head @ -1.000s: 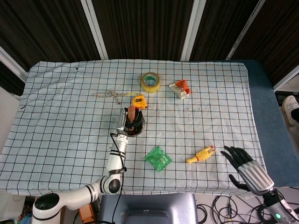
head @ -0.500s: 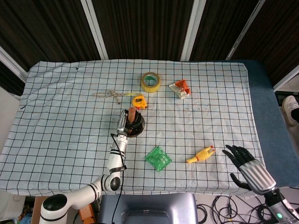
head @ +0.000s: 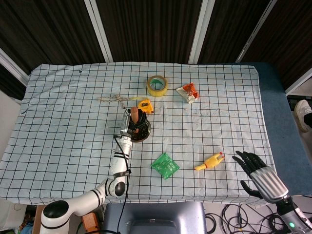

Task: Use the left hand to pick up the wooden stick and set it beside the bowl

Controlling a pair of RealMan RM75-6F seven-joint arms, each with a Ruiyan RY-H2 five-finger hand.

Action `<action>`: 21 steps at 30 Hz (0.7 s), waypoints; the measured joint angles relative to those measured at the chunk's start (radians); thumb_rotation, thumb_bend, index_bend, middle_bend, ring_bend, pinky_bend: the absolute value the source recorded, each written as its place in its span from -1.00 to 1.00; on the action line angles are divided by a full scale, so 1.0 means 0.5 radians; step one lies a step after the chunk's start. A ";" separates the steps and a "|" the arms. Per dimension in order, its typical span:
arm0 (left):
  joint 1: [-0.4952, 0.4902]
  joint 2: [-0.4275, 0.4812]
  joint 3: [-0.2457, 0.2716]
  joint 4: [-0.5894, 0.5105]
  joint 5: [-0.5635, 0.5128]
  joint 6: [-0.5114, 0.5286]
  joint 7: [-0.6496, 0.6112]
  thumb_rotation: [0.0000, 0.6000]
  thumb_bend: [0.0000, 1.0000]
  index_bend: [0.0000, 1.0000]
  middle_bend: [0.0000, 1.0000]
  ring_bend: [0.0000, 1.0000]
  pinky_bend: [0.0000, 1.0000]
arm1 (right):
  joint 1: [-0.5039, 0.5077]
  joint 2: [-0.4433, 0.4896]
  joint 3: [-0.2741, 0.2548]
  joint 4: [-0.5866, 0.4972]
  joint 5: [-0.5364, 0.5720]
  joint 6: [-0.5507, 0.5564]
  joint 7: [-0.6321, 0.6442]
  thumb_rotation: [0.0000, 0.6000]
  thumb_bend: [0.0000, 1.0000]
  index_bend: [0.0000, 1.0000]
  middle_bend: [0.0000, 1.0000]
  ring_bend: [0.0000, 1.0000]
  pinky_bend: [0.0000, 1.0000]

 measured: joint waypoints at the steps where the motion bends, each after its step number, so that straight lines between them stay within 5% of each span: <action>1: -0.003 0.004 -0.003 -0.008 -0.001 0.005 0.012 1.00 0.59 1.00 1.00 0.90 1.00 | 0.000 0.001 0.000 0.000 0.000 -0.001 0.001 1.00 -0.21 -1.00 -1.00 -1.00 -0.79; 21: -0.092 -0.149 0.051 0.376 -0.015 -0.164 -0.157 1.00 0.57 1.00 1.00 0.89 1.00 | -0.022 0.015 0.014 -0.006 0.019 0.033 0.002 1.00 -0.21 -1.00 -1.00 -1.00 -0.79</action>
